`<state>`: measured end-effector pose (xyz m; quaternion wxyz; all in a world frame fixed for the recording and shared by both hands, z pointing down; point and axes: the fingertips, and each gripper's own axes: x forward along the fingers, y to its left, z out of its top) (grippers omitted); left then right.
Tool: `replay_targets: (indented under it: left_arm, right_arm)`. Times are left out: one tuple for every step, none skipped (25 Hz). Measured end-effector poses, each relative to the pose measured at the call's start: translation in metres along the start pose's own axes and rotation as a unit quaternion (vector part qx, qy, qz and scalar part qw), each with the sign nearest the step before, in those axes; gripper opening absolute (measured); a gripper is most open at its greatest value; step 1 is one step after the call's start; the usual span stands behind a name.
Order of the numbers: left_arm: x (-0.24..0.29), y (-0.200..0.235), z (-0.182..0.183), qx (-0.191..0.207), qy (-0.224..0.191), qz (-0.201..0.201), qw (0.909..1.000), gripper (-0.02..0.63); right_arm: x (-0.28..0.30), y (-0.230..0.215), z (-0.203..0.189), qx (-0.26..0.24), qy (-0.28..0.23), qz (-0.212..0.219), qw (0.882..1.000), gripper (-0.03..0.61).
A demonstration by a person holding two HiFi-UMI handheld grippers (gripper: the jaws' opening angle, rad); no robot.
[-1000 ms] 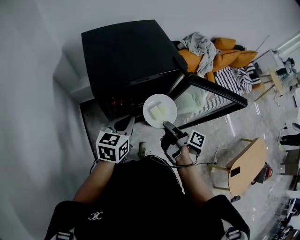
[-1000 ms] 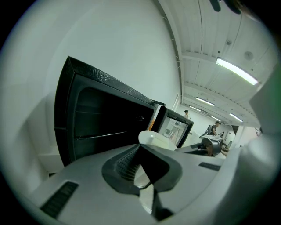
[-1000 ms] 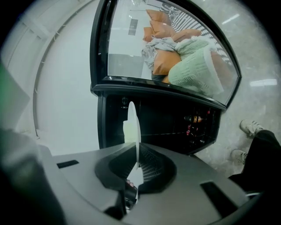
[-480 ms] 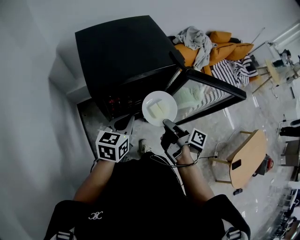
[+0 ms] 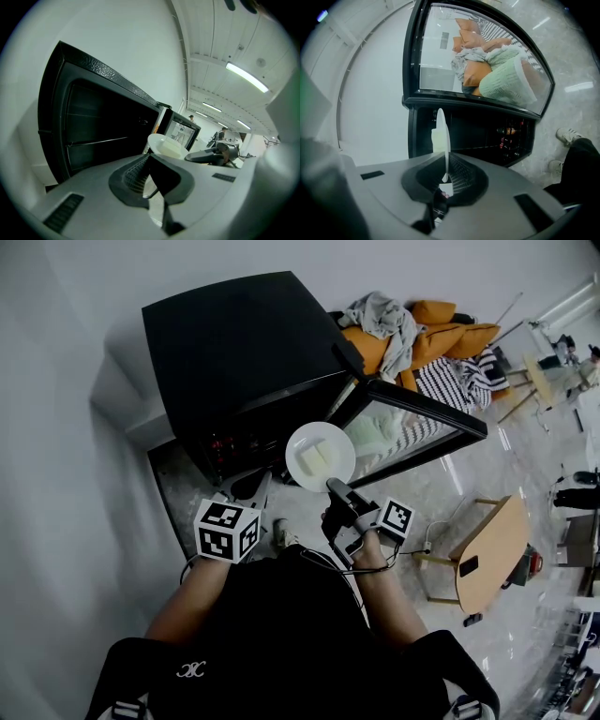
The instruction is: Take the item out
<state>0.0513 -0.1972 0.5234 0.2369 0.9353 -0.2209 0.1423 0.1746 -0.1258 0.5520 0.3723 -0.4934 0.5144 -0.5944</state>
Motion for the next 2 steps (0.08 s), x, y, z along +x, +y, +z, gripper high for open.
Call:
replay_targets:
  left_arm:
    - [0.0002,0.0006,0.0007,0.0,0.0,0.0,1.0,0.0]
    - [0.0004,0.0012,0.0015,0.0,0.0,0.0,1.0,0.0]
  right_arm:
    - [0.0005,0.0009,0.0007,0.0,-0.001,0.0,1.0,0.02]
    - [0.0011,0.0017,0.0015,0.0,-0.002,0.001,1.0,0.02]
